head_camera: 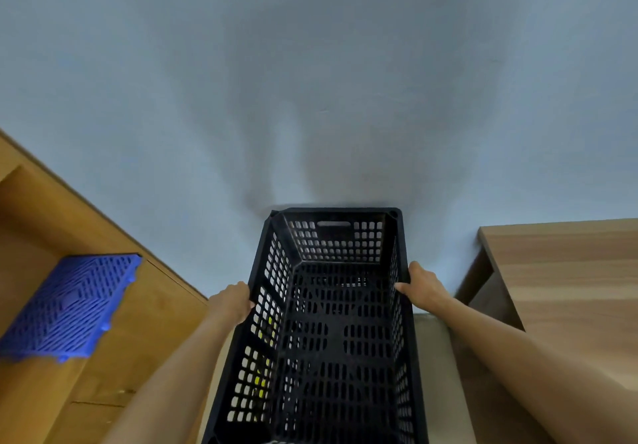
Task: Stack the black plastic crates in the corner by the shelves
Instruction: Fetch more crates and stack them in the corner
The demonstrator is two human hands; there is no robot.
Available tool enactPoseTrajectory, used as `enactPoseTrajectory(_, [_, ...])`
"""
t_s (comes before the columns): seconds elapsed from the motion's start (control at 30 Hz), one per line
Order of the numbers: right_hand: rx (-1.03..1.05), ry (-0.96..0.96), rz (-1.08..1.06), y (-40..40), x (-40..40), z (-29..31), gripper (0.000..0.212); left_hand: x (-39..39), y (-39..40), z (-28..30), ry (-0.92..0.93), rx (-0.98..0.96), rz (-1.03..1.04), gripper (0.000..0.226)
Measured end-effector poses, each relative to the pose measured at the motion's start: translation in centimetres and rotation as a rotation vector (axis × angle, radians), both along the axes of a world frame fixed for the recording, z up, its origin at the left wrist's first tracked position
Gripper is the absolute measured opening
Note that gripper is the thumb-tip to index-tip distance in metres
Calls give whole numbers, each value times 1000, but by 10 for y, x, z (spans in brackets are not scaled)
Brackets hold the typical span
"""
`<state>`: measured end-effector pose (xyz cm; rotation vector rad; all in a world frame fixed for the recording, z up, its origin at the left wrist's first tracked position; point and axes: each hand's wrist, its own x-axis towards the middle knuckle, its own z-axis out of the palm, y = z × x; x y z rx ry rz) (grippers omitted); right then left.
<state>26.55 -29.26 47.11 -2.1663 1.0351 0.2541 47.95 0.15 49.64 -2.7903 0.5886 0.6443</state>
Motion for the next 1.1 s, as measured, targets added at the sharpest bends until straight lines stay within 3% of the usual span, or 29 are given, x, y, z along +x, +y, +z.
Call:
enactPoseTrajectory(0.2, [-21, 74, -18, -4, 30, -2, 37, 39, -2, -3, 168, -7, 30, 27])
enactPoseTrajectory(0.47, [-98, 153, -57, -1, 36, 3, 25, 57, 1, -2, 369, -98, 63, 24])
enactPoseTrajectory(0.6, [-197, 201, -77, 11, 40, 4, 35, 61, 9, -2, 455, -180, 51, 21])
enactPoseTrajectory(0.87, [-271, 202, -81, 32, 66, 9, 33, 55, 35, 3, 504, -309, 92, 17])
enactPoseTrajectory(1.1, [-254, 245, -97, 39, 58, 10, 31, 53, 47, -12, 417, -338, 23, 16])
